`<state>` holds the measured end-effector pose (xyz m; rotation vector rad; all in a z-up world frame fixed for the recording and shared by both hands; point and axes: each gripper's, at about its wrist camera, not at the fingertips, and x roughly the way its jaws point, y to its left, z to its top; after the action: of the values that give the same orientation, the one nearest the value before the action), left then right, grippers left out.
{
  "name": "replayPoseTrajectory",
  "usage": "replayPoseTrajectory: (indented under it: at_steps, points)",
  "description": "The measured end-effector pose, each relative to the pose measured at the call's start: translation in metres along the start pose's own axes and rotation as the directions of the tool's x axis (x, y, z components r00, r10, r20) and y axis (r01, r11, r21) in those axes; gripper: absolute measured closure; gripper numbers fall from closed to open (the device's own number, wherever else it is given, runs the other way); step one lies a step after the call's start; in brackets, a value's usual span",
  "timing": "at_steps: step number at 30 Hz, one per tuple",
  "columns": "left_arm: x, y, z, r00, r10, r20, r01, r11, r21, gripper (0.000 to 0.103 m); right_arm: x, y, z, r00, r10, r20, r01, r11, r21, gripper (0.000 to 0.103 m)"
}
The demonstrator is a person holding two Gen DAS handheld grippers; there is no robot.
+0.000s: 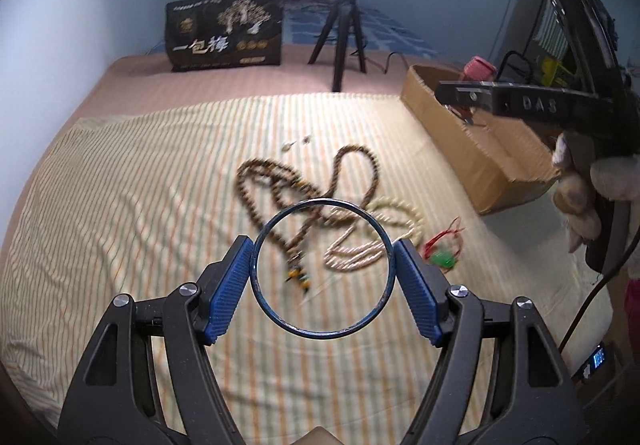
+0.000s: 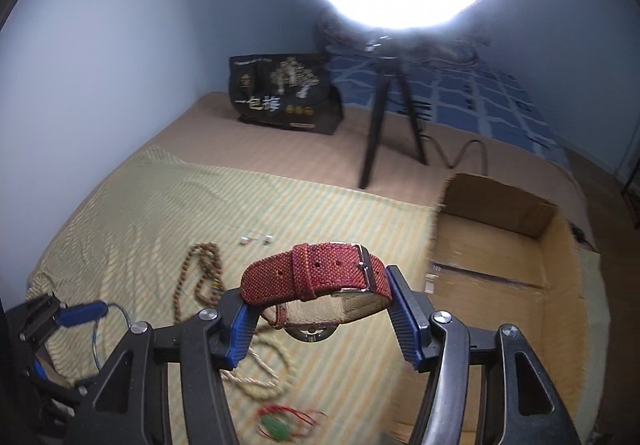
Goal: Organize jewelry
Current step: 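Lift and carry the watch over the cardboard box with the right tool while the left tool carries the bangle, then open the right tool to drop the watch in the box while the left tool releases the bangle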
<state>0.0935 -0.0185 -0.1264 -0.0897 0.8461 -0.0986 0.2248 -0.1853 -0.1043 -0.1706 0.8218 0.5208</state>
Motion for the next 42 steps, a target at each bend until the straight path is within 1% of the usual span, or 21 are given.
replayPoseTrajectory:
  at_steps: [10, 17, 22, 30, 34, 42]
  points:
    - [0.014, -0.046, 0.036, 0.997, -0.063, 0.034, 0.062, 0.998, 0.034, 0.029, -0.035, -0.066, -0.01, 0.995, -0.103, 0.01, 0.102, 0.992, 0.07, 0.042]
    - [0.032, -0.086, 0.064, 0.993, -0.111, 0.047, 0.107, 0.992, 0.065, 0.029, -0.037, -0.105, -0.005, 0.988, -0.155, 0.008, 0.154, 0.983, 0.096, 0.042]
    - [0.05, -0.109, 0.083, 0.99, -0.135, 0.048, 0.131, 0.989, 0.075, 0.029, -0.031, -0.127, -0.002, 0.986, -0.166, -0.001, 0.165, 0.98, 0.114, 0.042]
    - [0.077, -0.14, 0.106, 0.984, -0.172, 0.041, 0.168, 0.983, 0.08, 0.029, -0.013, -0.156, 0.005, 0.988, -0.157, -0.014, 0.157, 0.975, 0.155, 0.042]
    - [0.088, -0.153, 0.111, 0.983, -0.179, 0.036, 0.175, 0.98, 0.1, 0.029, -0.003, -0.163, 0.008, 0.988, -0.152, -0.023, 0.154, 0.975, 0.16, 0.042]
    - [0.108, -0.162, 0.11, 0.983, -0.182, 0.007, 0.181, 0.978, 0.104, 0.029, 0.02, -0.172, 0.011, 0.986, -0.159, -0.051, 0.165, 0.973, 0.162, 0.042]
